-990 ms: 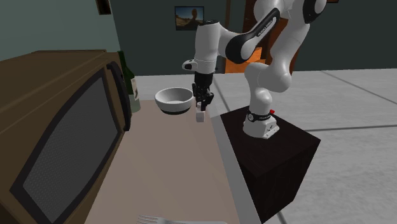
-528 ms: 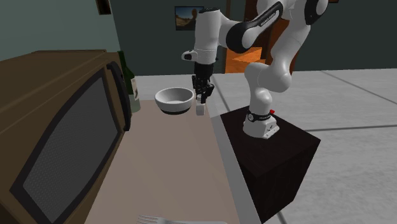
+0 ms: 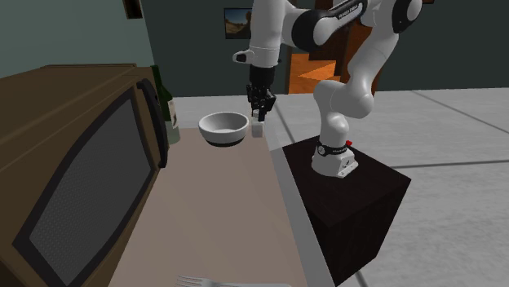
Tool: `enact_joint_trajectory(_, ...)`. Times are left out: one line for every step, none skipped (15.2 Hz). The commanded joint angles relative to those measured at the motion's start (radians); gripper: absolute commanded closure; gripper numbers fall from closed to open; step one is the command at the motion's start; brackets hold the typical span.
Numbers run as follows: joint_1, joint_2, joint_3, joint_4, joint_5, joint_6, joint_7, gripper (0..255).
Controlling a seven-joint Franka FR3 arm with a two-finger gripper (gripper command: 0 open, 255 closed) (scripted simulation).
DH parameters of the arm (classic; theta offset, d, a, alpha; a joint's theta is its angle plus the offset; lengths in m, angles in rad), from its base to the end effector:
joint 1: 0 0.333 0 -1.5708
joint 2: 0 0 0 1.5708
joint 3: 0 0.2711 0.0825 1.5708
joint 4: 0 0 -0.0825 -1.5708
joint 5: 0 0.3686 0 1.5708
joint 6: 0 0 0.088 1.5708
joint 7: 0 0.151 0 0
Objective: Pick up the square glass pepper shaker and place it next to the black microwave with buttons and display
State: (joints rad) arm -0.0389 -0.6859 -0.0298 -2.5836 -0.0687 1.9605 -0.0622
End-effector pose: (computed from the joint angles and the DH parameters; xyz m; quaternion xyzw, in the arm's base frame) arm 0.3639 -0.0313 0.4096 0.9992 0.0119 0.0299 0.0246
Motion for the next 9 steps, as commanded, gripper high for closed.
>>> enact_joint_trajectory(0.0, 0.003, 0.0, 0.028, 0.001, -0.026, -0.002, 255)
enact_joint_trajectory(0.0, 0.001, 0.0, 0.041, 0.001, -0.04, -0.003, 255)
enact_joint_trajectory(0.0, 0.0, 0.0, 0.054, 0.002, -0.054, -0.004, 255)
enact_joint_trajectory(0.0, -0.001, 0.001, 0.066, 0.002, -0.068, -0.004, 255)
enact_joint_trajectory(0.0, -0.002, 0.001, 0.079, 0.002, -0.082, -0.005, 255)
enact_joint_trajectory(0.001, -0.003, 0.001, 0.092, 0.003, -0.095, -0.005, 255)
enact_joint_trajectory(0.001, -0.003, 0.001, 0.106, 0.003, -0.109, -0.006, 255)
enact_joint_trajectory(0.001, -0.003, 0.002, 0.119, 0.004, -0.122, -0.007, 255)
enact_joint_trajectory(0.001, -0.003, 0.002, 0.133, 0.004, -0.136, -0.007, 255)
